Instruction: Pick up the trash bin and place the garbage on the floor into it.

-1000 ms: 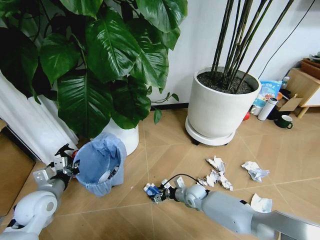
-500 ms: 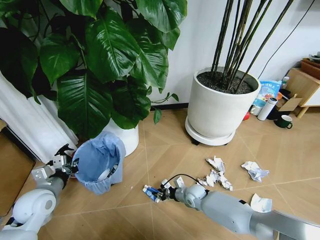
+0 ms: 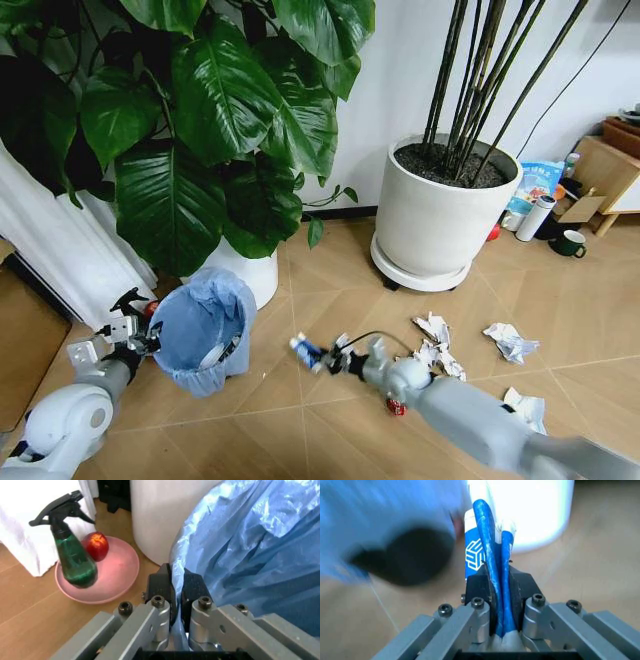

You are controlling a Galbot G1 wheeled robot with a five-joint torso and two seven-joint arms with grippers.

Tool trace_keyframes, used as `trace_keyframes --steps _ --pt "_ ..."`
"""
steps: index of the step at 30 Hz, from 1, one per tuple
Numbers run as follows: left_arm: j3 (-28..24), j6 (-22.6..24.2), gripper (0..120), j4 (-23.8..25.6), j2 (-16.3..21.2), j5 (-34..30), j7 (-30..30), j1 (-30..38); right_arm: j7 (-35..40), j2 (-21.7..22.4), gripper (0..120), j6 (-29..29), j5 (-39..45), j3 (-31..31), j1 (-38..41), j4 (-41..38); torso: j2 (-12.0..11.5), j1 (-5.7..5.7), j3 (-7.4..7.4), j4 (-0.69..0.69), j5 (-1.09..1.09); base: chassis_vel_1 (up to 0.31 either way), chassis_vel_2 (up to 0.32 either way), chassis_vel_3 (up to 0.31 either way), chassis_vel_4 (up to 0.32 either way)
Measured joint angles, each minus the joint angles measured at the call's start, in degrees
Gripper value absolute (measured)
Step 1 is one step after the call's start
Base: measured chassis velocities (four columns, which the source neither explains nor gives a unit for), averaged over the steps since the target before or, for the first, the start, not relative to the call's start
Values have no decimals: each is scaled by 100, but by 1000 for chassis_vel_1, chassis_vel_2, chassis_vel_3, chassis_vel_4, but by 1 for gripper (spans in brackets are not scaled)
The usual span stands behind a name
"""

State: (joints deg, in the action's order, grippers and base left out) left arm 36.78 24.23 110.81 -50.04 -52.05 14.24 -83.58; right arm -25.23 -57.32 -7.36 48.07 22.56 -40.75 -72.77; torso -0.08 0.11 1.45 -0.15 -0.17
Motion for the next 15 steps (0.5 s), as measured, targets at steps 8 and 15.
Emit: trace_keyframes --steps 8,15 --pt "-243 61 0 261 227 53 -13 -229 -1107 449 5 -860 554 -908 -276 -1237 1 0 0 1 0 0 0 0 0" --pt "-435 80 0 319 383 10 -18 -170 -1598 440 5 -948 966 -818 73 -1879 1 0 0 2 -1 0 0 0 0"
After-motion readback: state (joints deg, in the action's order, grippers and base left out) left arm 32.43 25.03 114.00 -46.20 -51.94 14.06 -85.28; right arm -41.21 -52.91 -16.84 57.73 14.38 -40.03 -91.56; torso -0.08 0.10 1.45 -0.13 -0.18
